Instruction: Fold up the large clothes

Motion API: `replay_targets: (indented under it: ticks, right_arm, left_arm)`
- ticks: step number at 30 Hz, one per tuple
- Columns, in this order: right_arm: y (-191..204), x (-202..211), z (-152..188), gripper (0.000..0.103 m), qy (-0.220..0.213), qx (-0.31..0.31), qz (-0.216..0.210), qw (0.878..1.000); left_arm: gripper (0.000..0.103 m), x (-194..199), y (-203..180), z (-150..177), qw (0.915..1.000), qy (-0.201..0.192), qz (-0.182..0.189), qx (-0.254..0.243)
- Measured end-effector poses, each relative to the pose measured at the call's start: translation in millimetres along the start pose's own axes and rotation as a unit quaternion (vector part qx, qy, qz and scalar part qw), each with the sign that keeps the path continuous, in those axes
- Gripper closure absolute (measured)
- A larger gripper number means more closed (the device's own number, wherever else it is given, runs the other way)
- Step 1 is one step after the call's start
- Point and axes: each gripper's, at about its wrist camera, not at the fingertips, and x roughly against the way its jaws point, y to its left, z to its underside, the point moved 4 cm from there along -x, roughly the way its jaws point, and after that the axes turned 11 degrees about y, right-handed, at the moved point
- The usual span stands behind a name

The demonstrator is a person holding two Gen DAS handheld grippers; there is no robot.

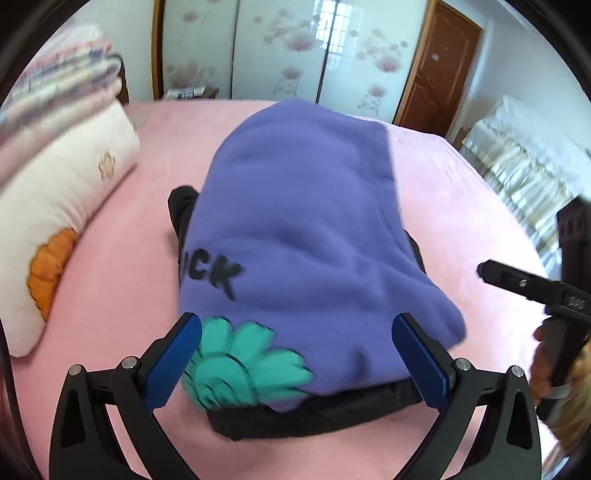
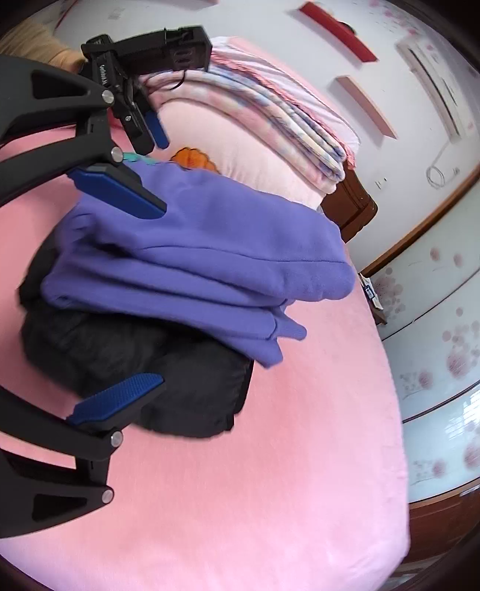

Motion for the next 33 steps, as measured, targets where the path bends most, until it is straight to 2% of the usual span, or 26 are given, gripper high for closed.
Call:
replay_targets:
  ticks: [3,5,9,15,22,29,33]
  right_arm:
    - [1.5,21.1,14.0,0.017,-0.007,0.025,0.015,1.0]
    - [-14.0,42.9,37.8,0.017,-0.01,0.04,0.019,0.999]
    - [-19.8,78.4,71.7,0.017,-0.011,0.066,0.033,0.997]
    - [-23.6,150.6,136.6,0.017,-0.018,0.078,0.061,0.995]
    - [-31.2,258.2,229.5,0.017,-0.053,0.059,0.113,0.99]
    - [-27.4,353.5,329.7,0.017,-0.108,0.026,0.169,0.979]
    - [-22.4,390.0,373.7,0.017,-0.126,0.006,0.172,0.977]
  left_arm:
    - [0.001,10.7,-26.2,24.2,0.9999,-0.016,-0.004,-0.001]
    - [0.001,16.9,-40.9,36.5,0.9997,-0.025,-0.009,-0.002]
    - [0.001,22.0,-79.0,60.7,0.9992,-0.038,-0.014,0.001]
    - [0.001,77.1,-156.5,107.8,0.9983,-0.057,0.004,-0.008]
    - [0.001,159.3,-257.4,193.0,0.9947,-0.097,-0.009,-0.035]
    - [0.001,203.6,-319.2,283.2,0.9943,-0.099,-0.034,-0.019]
    - [0.001,230.7,-346.7,325.9,0.9916,-0.113,-0.051,-0.036]
